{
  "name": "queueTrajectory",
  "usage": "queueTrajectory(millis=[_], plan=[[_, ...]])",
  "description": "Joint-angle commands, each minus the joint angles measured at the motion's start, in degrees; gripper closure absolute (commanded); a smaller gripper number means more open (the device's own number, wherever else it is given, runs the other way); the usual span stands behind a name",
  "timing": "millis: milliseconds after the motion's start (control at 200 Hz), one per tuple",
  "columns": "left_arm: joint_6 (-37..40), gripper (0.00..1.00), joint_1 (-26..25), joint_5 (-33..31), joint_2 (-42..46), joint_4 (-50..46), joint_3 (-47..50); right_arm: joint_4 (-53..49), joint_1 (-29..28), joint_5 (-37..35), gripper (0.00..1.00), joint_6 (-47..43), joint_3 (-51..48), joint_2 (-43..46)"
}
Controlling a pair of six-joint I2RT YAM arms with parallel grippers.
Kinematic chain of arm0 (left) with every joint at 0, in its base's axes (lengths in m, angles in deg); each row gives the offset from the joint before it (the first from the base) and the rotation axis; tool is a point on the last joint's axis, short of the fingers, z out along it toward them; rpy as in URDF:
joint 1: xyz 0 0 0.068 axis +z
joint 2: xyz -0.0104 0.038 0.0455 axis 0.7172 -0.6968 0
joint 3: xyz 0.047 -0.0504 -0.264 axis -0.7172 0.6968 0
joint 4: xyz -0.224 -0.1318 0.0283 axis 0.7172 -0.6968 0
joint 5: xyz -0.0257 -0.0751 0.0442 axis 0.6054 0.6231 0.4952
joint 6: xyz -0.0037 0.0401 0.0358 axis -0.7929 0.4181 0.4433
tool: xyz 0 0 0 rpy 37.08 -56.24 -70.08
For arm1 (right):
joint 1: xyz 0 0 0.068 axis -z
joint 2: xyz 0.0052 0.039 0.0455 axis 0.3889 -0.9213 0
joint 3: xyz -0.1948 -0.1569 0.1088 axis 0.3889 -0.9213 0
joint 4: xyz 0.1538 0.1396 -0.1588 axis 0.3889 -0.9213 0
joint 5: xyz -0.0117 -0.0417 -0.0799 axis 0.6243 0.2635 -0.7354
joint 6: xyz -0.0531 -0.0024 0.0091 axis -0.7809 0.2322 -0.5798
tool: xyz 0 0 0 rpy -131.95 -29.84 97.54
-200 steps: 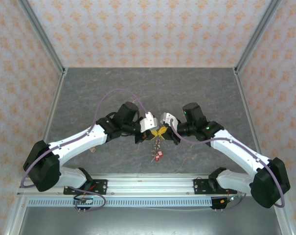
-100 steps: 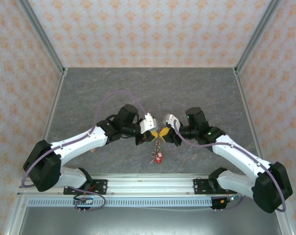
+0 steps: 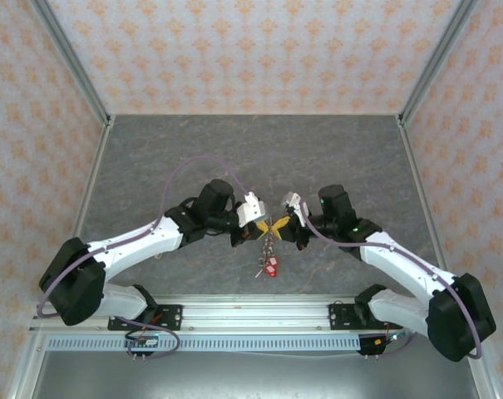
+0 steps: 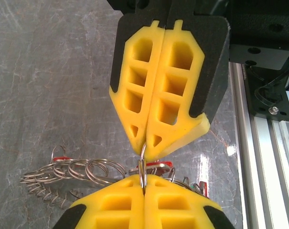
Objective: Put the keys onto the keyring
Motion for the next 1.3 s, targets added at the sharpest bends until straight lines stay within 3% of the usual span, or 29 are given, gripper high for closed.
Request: queueTrajectory(millis=[0, 205, 395, 525, 696, 866, 1291], plan=[[-1.4, 1.0, -0.3, 1.6, 2.3, 5.7, 0.4, -1.5, 1.4, -4.3, 1.0, 5.2, -0.2, -1.2], [-2.6, 1.0, -0.3, 0.8, 1.6, 9.0, 1.5, -0.4, 1.3, -6.2, 1.0, 9.8, -2.1, -1.2], [-2.8, 1.0, -0.3, 1.8, 1.0, 8.5, 0.9, 0.3, 1.4, -6.3, 0.86, 9.7, -1.0, 0.3], [-1.7, 1.0, -0.4, 2.2, 0.9, 5.7, -0.2, -0.4, 1.4, -4.8, 0.82, 5.0, 0.8, 2.7], [-1.0, 1.0, -0.5, 3.1, 0.9, 3.6, -1.3, -0.1, 1.2, 2.1, 0.79, -7.6, 0.5, 5.5], [-0.8, 1.0, -0.6, 3.4, 0.9, 3.0, -1.9, -3.0, 1.2, 1.4, 0.79, -12.9, 2.8, 3.2], [-0.7, 1.0, -0.8, 3.2, 0.9, 2.2, -2.5, -6.2, 1.1, 6.5, 0.8, -17.1, 5.8, -1.7]])
